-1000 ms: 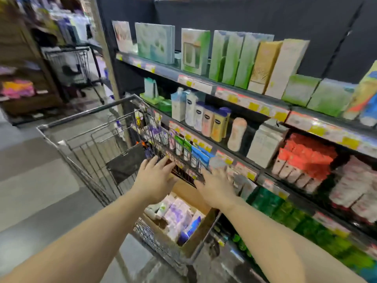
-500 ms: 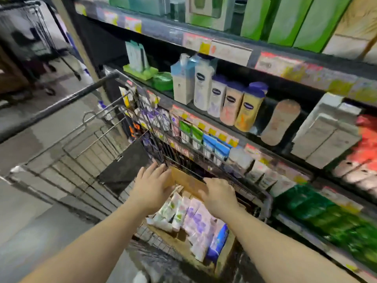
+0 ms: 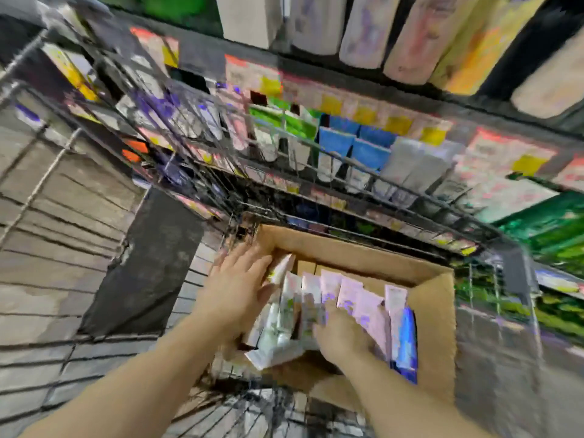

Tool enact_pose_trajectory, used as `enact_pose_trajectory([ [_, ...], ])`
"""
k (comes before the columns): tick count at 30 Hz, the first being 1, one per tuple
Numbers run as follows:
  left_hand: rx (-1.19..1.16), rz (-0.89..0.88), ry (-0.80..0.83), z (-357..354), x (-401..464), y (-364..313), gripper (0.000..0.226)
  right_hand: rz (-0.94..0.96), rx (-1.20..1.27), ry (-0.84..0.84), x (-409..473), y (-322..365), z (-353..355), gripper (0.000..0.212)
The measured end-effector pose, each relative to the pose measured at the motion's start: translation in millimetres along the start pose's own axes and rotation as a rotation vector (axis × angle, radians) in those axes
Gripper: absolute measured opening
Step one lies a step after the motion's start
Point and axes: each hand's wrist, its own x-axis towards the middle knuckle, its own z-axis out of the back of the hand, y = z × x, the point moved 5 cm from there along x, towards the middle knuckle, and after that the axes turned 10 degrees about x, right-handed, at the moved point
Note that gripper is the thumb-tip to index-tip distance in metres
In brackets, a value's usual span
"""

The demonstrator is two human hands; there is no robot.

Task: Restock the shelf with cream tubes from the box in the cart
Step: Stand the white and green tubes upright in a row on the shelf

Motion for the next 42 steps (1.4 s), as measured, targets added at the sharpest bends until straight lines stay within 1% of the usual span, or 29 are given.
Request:
enact_pose_trajectory([
  [2,-0.027,-0.053,0.021,-23.3,9.1,5.8,0.059,-0.047,-0.046,-0.018,10.6,-5.6,-21.1,0.053],
  [4,-0.058,-0.097,0.062,-39.8,14.3,7.8,0.064,-0.091,-0.036,-0.061,17.3,-9.3,-34.9,0.058],
  [6,-0.106,-0.111,0.027,-47.6,17.4,8.1,0.062,-0.136,0.006,-0.086,19.6,-9.7,-41.4,0.065],
  [7,-0.122,-0.112,-0.002,-47.8,17.9,7.8,0.059,-0.144,0.033,-0.099,18.6,-7.9,-40.5,0.065],
  [9,-0.132,-0.098,-0.006,-46.1,14.6,6.9,0.054,-0.152,0.091,-0.138,17.9,-7.5,-36.9,0.061],
  [12,-0.101,-0.09,-0.005,-34.0,4.3,3.1,0.055,-0.072,0.243,-0.207,0.7,4.2,-12.6,0.062],
  [14,-0.09,-0.082,0.001,-23.0,1.2,-0.6,0.064,0.017,0.338,-0.22,-17.7,25.3,9.5,0.054],
  [15,-0.148,-0.061,0.033,-19.9,2.5,-0.9,0.068,0.064,0.374,-0.219,-27.0,37.4,20.5,0.053],
  [16,-0.268,-0.03,0.104,-16.3,3.9,0.0,0.073,0.121,0.409,-0.213,-34.3,48.0,28.4,0.054],
  [17,-0.451,0.003,0.193,-11.4,4.9,0.9,0.078,0.171,0.424,-0.202,-41.9,58.5,35.3,0.057],
  [18,-0.655,0.027,0.262,-5.7,4.7,0.1,0.077,0.221,0.419,-0.186,-47.5,69.1,39.8,0.06],
  [19,-0.82,0.036,0.3,1.5,3.7,-1.7,0.064,0.272,0.398,-0.174,-51.8,79.1,42.8,0.062],
  [21,-1.037,0.074,0.306,13.1,0.7,-1.1,0.021,0.359,0.376,-0.174,-56.1,93.0,47.6,0.064],
  [22,-1.102,0.093,0.286,18.6,-0.4,0.7,0.01,0.393,0.373,-0.176,-55.8,95.9,48.3,0.064],
  [23,-1.132,0.115,0.258,22.2,-1.9,5.2,0.01,0.403,0.363,-0.164,-53.4,95.4,46.4,0.065],
  [25,-1.166,0.175,0.191,17.5,-1.2,20.3,0.011,0.362,0.337,-0.12,-42.5,82.4,34.7,0.066],
  [27,-1.088,0.23,0.112,13.6,-0.8,37.4,0.011,0.224,0.31,-0.077,-26.6,57.3,15.0,0.06],
  [29,-1.004,0.268,0.066,3.0,-1.0,52.8,0.009,0.068,0.299,-0.034,-11.4,37.8,-7.0,0.052],
  [32,-1.019,0.327,0.042,-18.6,0.0,68.9,0.012,-0.076,0.262,-0.03,12.4,29.1,-37.8,0.04],
  [36,-1.122,0.341,0.028,-33.8,-0.2,75.1,0.012,-0.16,0.288,-0.04,34.1,33.0,-59.7,0.038],
  [37,-1.116,0.343,0.029,-34.9,0.1,75.4,0.01,-0.171,0.28,-0.048,37.3,33.7,-59.1,0.039],
  [39,-1.094,0.347,0.032,-37.9,-0.5,77.0,0.012,-0.186,0.251,-0.047,43.0,31.4,-56.8,0.041],
  [42,-1.03,0.331,0.039,-34.6,-3.1,74.8,0.011,-0.19,0.297,0.028,37.6,26.9,-47.2,0.039],
])
